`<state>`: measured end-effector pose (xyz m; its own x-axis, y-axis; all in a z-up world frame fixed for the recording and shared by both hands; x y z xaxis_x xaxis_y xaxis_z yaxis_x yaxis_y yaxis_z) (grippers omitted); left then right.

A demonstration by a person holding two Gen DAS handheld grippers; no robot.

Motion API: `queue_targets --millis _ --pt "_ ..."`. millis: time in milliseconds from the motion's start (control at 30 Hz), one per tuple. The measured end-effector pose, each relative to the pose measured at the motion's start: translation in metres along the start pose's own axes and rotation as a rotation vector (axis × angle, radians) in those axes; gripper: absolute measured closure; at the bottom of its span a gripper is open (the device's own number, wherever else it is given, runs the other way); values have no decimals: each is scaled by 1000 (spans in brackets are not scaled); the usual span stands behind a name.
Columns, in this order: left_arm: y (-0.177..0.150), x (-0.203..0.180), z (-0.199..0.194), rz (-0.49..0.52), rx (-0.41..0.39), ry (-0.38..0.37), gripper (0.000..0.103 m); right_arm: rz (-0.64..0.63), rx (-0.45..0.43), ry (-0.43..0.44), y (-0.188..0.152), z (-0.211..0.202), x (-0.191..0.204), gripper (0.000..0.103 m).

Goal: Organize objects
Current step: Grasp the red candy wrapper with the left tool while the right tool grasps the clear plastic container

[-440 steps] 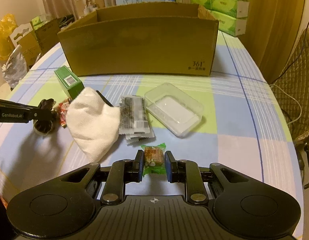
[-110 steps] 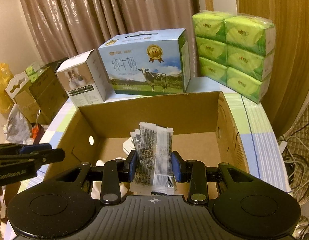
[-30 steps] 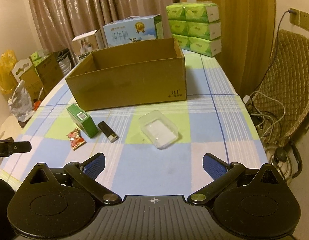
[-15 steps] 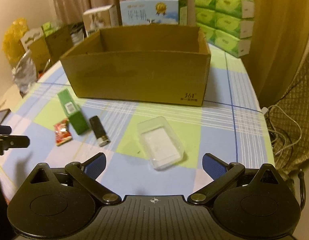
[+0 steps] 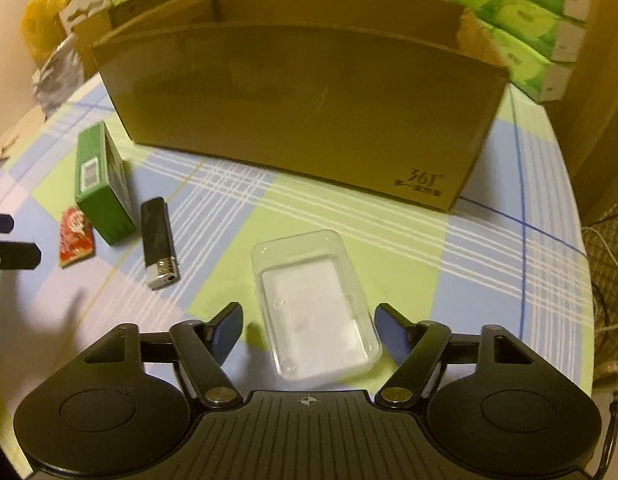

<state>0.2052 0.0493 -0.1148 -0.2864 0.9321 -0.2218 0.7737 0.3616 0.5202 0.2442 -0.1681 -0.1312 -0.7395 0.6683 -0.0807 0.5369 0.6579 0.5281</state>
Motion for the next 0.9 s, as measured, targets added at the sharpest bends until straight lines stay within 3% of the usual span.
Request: queue_targets --millis 133,300,367,467,633,733,900 --pt "4 -3 8 0 -2 -10 10 29 16 -18 0 9 1 49" --pt "8 -4 18 -3 -2 -8 14 101 5 10 -6 5 15 50" --pt "10 -4 24 -8 -2 -6 21 112 -5 8 -9 3 22 50" --pt "12 0 33 -27 3 -4 42 135 -20 9 -13 -2 28 50" --pt "19 -1 40 -65 -32 -26 48 142 -29 3 -18 -4 34 50" --pt "20 -7 42 0 -40 -1 60 136 -32 -15 -21 -5 37 50" --pt "6 -11 33 96 -35 -2 62 146 -45 -45 -31 -12 41 50"
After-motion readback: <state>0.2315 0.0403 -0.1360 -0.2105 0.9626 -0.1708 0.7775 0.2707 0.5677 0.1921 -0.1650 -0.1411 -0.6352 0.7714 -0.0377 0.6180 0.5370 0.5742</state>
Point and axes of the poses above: each gripper's, at about its wrist camera, not at the fingertips, and z roughly the way its jaws point, x to its left, y to its top, the point moved 8 cm from there along z, roughly the way its jaws point, and after that the axes turned 10 degrees about -z, right-handed, at the moved point
